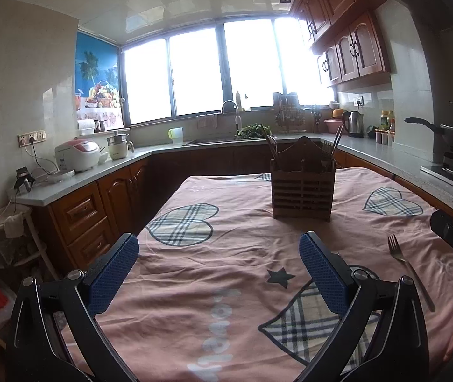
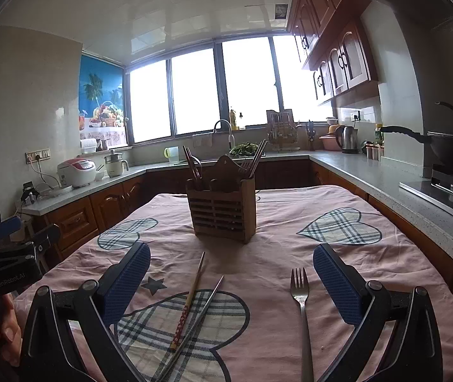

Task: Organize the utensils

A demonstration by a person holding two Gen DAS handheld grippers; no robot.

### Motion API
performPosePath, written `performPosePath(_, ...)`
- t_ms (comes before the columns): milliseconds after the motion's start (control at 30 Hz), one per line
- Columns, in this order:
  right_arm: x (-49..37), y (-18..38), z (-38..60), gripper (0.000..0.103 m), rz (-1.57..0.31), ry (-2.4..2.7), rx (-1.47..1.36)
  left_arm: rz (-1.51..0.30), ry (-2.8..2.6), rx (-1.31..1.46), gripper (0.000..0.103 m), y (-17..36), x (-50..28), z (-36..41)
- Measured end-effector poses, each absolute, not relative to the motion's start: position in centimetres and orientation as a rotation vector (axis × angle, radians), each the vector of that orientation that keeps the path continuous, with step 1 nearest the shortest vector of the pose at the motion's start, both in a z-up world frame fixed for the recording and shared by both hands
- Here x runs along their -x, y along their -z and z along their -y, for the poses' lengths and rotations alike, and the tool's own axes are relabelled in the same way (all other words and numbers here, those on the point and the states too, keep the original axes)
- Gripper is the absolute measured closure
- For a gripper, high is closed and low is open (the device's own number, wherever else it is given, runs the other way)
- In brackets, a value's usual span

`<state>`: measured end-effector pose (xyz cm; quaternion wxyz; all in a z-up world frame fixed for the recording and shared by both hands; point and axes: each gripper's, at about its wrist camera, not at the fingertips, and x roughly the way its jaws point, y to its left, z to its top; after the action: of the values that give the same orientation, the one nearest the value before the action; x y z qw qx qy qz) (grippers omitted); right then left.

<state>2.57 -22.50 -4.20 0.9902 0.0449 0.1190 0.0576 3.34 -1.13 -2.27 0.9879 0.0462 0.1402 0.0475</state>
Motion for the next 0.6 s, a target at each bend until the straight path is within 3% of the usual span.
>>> performPosePath(600, -2.62, 4.48, 22.81, 0.000, -0.254, -0.114, -0.094, -0.337, -0.088, -0.078, 0.000, 2.87, -3.91, 1.12)
